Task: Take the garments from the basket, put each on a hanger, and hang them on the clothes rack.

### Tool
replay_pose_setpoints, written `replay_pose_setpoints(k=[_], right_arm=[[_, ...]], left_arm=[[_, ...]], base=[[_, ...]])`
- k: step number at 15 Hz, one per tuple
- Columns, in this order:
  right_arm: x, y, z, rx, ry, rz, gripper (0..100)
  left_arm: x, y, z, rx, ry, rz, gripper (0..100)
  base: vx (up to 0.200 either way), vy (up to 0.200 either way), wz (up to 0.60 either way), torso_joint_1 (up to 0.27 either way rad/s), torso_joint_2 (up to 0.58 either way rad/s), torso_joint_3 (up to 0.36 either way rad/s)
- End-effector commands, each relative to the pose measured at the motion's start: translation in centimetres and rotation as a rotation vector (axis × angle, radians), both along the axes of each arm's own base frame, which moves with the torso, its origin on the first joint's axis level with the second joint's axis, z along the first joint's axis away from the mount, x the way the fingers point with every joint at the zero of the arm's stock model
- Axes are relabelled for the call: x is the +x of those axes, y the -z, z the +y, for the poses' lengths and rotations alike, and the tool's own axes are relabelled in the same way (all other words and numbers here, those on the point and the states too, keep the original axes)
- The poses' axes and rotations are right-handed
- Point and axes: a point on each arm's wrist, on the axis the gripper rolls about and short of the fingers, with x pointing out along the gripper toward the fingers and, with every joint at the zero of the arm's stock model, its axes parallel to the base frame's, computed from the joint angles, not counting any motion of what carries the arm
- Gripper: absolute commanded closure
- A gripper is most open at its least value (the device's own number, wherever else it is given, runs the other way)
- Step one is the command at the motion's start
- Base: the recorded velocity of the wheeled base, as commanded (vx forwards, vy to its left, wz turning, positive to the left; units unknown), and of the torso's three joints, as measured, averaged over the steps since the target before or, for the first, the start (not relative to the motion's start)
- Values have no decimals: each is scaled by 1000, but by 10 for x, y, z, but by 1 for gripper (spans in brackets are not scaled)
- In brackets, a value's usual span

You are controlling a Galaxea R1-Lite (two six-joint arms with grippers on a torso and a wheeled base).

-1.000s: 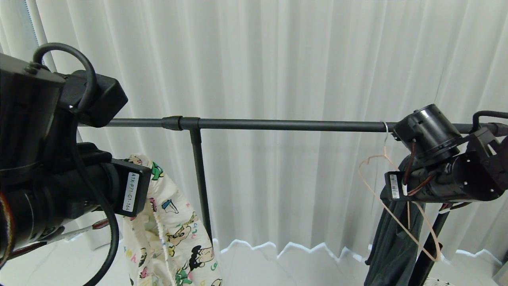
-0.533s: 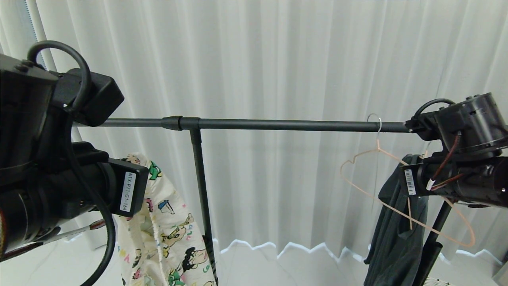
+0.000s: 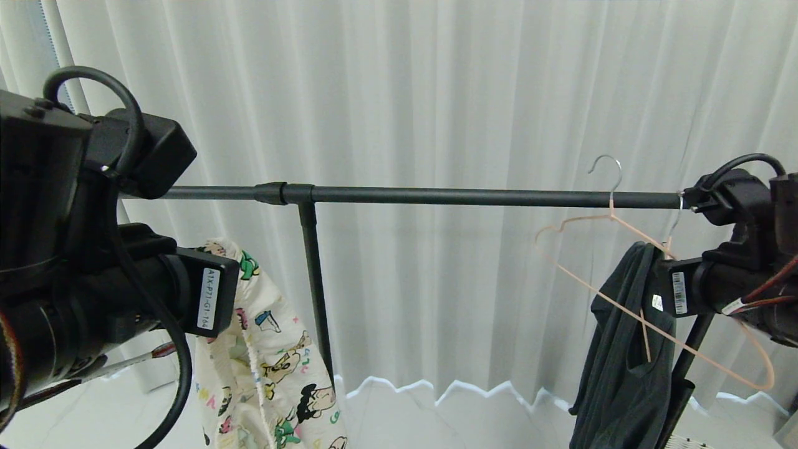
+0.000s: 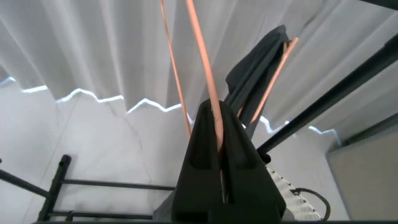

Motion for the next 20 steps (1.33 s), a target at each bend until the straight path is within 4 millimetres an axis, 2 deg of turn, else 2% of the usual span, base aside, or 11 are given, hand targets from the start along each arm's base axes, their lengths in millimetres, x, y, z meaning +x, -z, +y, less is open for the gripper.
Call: replay_pose_setpoints(k=[1,4,6,11,16,20], right_arm=[[-19,-8,-11,37,-39,-40,100],[-47,-7,-27,24,-148,-63,100],[-57,-5,-32,20,-189,-72,100],[-74,-12,-37,103,-348,-105,100],[-105,4,-39,190,-556,-71,100],[-118,7,-30,261,-682,-27,100]], left_arm=[[-1,4,1,10,0,6,100],[-2,5,2,23,-20,-1,100],[-2,5,2,24,-23,-2,100],[-2,5,2,24,-23,-2,100],[-2,6,2,26,-21,0,100],[-2,11,1,43,-20,16,100]], base=[[0,0,0,0,0,0],[-133,0,0,2,2,5],[-200,0,0,12,7,0],[-200,0,0,-1,-2,3],[-200,0,0,0,1,3],[-200,0,0,2,-1,2]])
